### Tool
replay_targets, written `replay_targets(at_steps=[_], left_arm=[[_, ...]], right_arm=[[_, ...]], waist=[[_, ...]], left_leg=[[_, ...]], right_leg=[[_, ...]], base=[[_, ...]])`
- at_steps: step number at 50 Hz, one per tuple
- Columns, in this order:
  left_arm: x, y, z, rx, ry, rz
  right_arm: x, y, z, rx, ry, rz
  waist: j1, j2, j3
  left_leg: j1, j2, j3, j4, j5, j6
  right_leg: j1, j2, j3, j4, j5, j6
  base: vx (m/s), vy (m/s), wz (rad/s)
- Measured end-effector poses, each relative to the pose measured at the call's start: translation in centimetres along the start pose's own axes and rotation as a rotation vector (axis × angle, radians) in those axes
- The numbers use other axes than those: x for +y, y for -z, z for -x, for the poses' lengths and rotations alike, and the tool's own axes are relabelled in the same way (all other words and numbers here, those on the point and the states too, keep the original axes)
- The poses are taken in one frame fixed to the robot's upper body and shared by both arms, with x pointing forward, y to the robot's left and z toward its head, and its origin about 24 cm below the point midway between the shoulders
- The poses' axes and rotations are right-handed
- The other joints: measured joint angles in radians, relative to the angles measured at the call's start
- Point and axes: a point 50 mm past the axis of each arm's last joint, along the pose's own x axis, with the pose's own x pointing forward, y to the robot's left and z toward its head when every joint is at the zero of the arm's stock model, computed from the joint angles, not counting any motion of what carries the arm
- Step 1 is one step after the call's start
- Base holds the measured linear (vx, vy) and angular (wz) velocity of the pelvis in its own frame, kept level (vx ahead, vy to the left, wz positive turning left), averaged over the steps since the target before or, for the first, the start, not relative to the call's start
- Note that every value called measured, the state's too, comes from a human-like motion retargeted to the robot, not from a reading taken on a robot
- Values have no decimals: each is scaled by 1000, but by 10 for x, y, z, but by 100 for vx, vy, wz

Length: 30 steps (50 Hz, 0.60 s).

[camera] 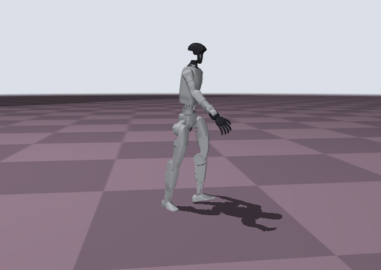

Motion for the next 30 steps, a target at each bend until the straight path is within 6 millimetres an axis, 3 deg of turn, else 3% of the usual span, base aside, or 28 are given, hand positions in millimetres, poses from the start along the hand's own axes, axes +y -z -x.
replay_targets(at_steps=[3, 7, 10, 13, 16, 20, 22, 25, 27, 30], left_arm=[[-9, 5, -1, -12, 47, 116], [-29, 4, -1, -47, 160, 246], [-43, -2, -1, -79, 247, 302], [-51, -13, 0, -108, 303, 314], [-54, -33, 1, -141, 316, 283], [-47, -74, 6, -208, 269, 172], [-39, -105, 12, -264, 209, 97], [-25, -162, 31, -389, 93, -1], [-17, -205, 52, -505, 25, -55], [-11, -266, 93, -710, -44, -122]], right_arm=[[-11, -25, -1, -91, 16, -26], [-11, -47, 1, -190, -24, -30], [0, -52, 4, -228, -87, -18], [20, -39, 8, -217, -164, -10], [44, -11, 16, -157, -242, -22], [82, 48, 36, -9, -344, -39], [101, 81, 51, 96, -381, -46], [126, 131, 80, 274, -429, -57], [141, 161, 104, 390, -474, -54], [161, 197, 143, 542, -571, -39]], waist=[[18, 35, 11], [29, 45, 12], [36, 35, 0], [29, 34, -16], [-1, 54, -22], [-63, 111, -33], [-105, 122, -47], [-178, 130, -60], [-225, 139, -56], [-290, 155, -43]], left_leg=[[3, 27, 147, -171, 56, -45], [-28, 51, 259, -223, 51, -91], [-28, 55, 260, -223, 52, -91], [7, 54, 220, -223, 60, -77], [70, 55, 160, -223, 46, -64], [170, 80, 59, -223, -1, -47], [183, 84, -1, -198, -35, -36], [194, 80, -99, -160, -80, -35], [211, 79, -158, -138, -105, -45], [245, 78, -234, -114, -138, -63]], right_leg=[[53, 54, -54, -7, -19, 5], [101, 82, -96, 1, -30, 9], [120, 81, -105, 22, -19, -1], [146, 81, -110, 60, 20, -34], [178, 80, -133, 144, 105, -90], [124, 66, -133, 456, 241, -186], [2, 78, -36, 671, 259, -184], [-182, 165, 136, 888, 226, -136], [-272, 190, 170, 952, 190, -135], [-376, 163, 141, 957, 135, -184]], base=[[38, 0, 79], [43, 4, 57], [49, 10, 33], [55, 16, 38], [61, 21, 71], [63, 23, 105], [56, 17, 140], [53, 11, 163], [52, 7, 158], [50, 5, 142]])
